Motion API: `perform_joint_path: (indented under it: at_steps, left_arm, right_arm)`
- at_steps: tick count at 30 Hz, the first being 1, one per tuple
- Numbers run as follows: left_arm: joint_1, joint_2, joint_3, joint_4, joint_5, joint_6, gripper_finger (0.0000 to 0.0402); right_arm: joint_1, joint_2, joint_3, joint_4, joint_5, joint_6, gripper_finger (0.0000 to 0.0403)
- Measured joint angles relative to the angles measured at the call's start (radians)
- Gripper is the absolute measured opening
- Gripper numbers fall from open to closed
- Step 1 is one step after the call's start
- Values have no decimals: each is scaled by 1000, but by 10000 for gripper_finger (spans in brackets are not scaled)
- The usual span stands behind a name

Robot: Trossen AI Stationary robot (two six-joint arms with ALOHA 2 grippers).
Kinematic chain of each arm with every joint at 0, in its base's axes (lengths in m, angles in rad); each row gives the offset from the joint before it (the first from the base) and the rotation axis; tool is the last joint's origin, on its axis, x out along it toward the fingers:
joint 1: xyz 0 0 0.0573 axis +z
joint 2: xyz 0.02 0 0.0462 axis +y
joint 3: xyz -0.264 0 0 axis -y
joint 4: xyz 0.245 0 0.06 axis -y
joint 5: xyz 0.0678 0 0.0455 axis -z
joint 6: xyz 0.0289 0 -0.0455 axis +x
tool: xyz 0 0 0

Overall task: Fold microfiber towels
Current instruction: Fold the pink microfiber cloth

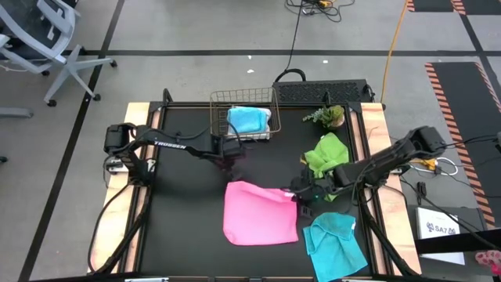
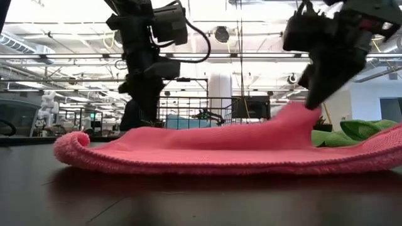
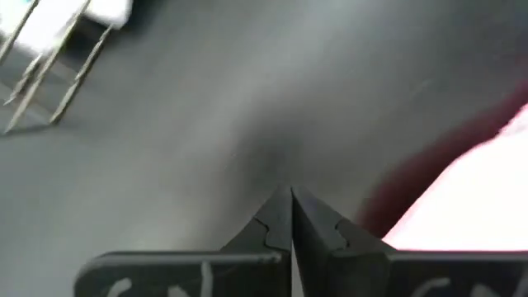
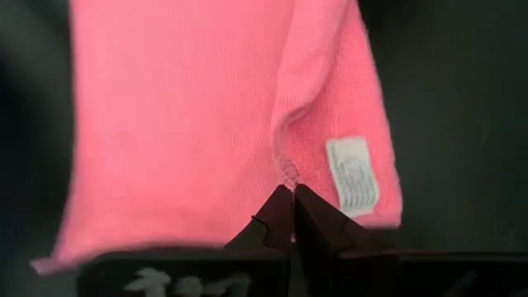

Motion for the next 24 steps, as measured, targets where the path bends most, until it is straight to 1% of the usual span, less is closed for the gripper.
perform_joint_path:
  at_steps: [4,10,13,15,18,20,24]
  left_arm:
    - [3,0,0,92,41,2,18]
    - [10,0,0,174,226,22,11]
    - [5,0,0,161,230,44,10]
    - [2,0,0,147,230,59,20]
    - [-9,0,0,118,225,67,51]
    - [-16,0,0,104,199,71,76]
    - [-22,0,0,99,168,52,119]
  right_arm:
    - [31,23,0,-11,-1,29,0]
    - [41,33,0,-1,22,35,0]
    - [40,33,0,-2,27,25,0]
    - [40,33,0,-2,26,22,0]
    - [40,33,0,-10,32,1,0]
    - [45,33,0,-31,55,-20,0]
    - [63,74,0,-50,53,-42,0]
